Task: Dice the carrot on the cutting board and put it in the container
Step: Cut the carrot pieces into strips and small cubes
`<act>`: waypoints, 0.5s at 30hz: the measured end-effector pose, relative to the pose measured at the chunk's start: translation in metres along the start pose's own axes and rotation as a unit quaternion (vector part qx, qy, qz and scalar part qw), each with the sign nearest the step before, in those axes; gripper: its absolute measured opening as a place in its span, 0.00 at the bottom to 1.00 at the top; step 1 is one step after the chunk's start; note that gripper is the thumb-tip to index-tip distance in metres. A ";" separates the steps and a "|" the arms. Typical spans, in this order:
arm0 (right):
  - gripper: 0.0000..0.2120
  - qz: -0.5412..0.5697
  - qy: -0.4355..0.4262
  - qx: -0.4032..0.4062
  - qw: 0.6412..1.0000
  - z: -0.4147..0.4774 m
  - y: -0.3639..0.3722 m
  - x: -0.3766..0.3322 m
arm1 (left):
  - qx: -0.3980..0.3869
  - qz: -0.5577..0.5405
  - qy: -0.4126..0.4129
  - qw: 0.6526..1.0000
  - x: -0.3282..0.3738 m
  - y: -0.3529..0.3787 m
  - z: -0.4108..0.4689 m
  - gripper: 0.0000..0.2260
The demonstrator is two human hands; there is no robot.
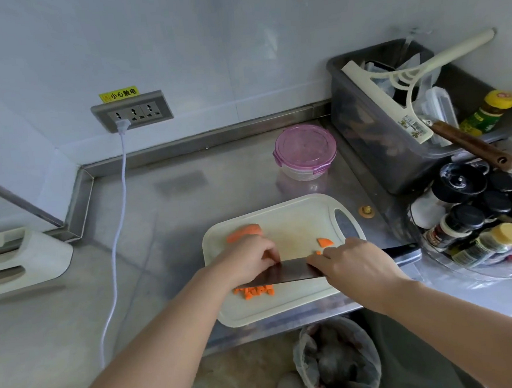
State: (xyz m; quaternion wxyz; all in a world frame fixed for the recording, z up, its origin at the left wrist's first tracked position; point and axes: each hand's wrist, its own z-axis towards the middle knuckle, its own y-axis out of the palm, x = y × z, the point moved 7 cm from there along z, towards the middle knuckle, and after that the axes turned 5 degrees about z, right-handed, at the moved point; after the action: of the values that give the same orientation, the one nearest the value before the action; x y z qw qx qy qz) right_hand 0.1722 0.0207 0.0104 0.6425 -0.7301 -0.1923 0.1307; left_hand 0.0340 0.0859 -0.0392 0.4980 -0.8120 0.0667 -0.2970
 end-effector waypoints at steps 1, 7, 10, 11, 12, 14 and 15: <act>0.20 -0.007 0.006 -0.005 1.000 -0.001 0.002 0.003 | 0.001 0.005 -0.008 1.000 -0.006 0.002 0.000 0.05; 0.24 0.056 0.045 0.016 0.997 -0.028 0.013 0.034 | 0.088 0.092 -0.088 0.988 -0.021 -0.029 0.001 0.07; 0.17 0.113 0.155 0.010 0.981 -0.044 0.012 0.059 | 0.221 0.011 -0.166 0.961 -0.024 -0.052 0.005 0.10; 0.17 0.136 0.199 -0.010 0.970 -0.050 0.017 0.069 | 0.258 -0.027 -0.188 0.947 -0.020 -0.053 0.007 0.10; 0.16 0.184 0.237 -0.020 0.954 -0.054 0.023 0.077 | 0.287 -0.063 -0.207 0.933 -0.013 -0.051 0.008 0.10; 0.11 0.283 0.302 0.007 0.910 -0.061 0.033 0.090 | 0.319 -0.088 -0.206 0.921 0.010 -0.039 0.011 0.08; 0.07 0.326 0.327 0.022 0.887 -0.064 0.038 0.095 | 0.314 -0.077 -0.170 0.931 0.026 -0.028 0.017 0.07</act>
State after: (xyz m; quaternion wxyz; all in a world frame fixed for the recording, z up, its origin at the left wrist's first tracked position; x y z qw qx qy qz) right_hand 0.2895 0.0030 -0.0125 0.6061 -0.7387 0.2808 0.0905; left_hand 0.0597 0.1021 -0.0101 0.7070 -0.6550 -0.1788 -0.1976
